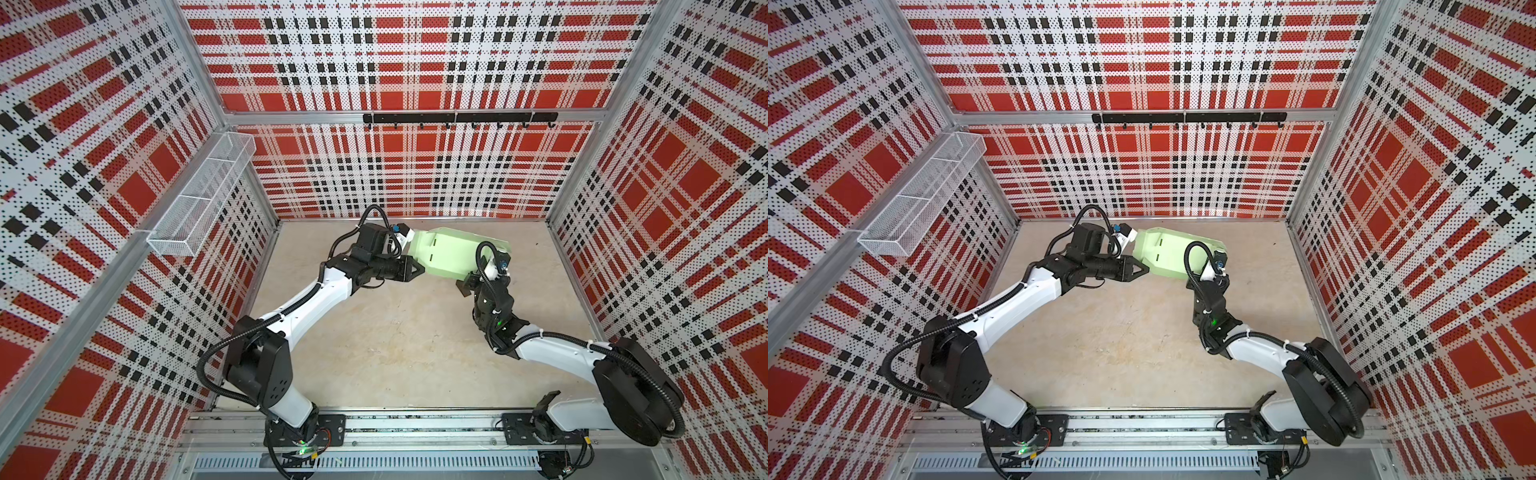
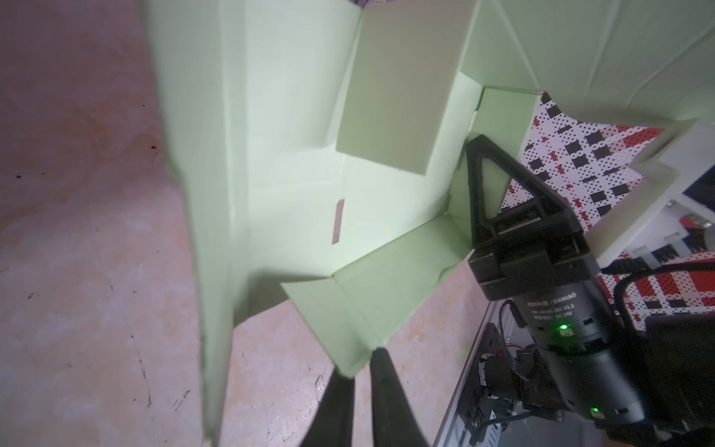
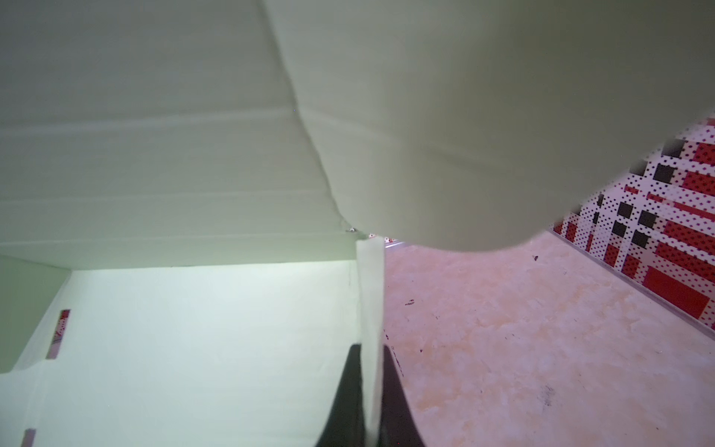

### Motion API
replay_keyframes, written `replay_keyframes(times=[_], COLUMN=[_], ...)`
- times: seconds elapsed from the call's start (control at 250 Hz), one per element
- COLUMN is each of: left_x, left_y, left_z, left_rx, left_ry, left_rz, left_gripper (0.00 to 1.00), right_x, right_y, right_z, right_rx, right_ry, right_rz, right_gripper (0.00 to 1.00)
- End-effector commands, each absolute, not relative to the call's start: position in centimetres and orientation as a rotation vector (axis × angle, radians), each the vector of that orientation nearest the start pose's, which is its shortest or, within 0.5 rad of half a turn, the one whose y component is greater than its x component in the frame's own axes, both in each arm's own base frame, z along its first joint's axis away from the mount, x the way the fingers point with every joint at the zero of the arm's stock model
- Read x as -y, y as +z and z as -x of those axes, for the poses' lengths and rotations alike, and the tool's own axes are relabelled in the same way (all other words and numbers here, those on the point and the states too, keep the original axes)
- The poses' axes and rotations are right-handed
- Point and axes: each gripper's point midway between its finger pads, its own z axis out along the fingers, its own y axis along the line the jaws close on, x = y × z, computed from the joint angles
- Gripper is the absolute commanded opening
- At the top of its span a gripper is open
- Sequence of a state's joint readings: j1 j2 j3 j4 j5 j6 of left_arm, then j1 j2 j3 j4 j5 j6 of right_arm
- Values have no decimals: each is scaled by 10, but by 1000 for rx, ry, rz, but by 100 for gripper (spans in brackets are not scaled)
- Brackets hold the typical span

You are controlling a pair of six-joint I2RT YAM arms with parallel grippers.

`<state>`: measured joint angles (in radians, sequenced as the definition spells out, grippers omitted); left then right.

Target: Fold the paper box

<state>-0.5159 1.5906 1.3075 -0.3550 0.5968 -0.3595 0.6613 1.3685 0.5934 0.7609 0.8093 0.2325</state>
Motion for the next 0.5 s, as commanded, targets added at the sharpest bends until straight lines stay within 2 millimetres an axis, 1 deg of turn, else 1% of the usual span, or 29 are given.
replay_keyframes(times=[0.0,0.108,0.208,0.36,0.44,0.496], left_x=[306,306,304,302,299,298], left_y=[250,259,254,245,240,241], left_z=[-344,-335,-329,-327,-332,-336], left_rx=[-2234,-2209,-2211,-2231,-2247,-2247], left_ry=[-1154,-1173,-1166,-1158,-1120,-1108], left_rz=[-525,-578,-602,-594,-569,-555], left_gripper=[14,13,11,10,10,10], right_x=[-131,-120,-110,-111,-113,-115], right_y=[253,249,247,254,256,254], right_z=[-370,-369,-368,-369,-369,-370], right_rx=[-1494,-1498,-1495,-1488,-1487,-1496], right_ry=[130,113,118,123,135,147], right_rz=[-346,-368,-402,-394,-391,-389], right_gripper=[0,0,0,0,0,0])
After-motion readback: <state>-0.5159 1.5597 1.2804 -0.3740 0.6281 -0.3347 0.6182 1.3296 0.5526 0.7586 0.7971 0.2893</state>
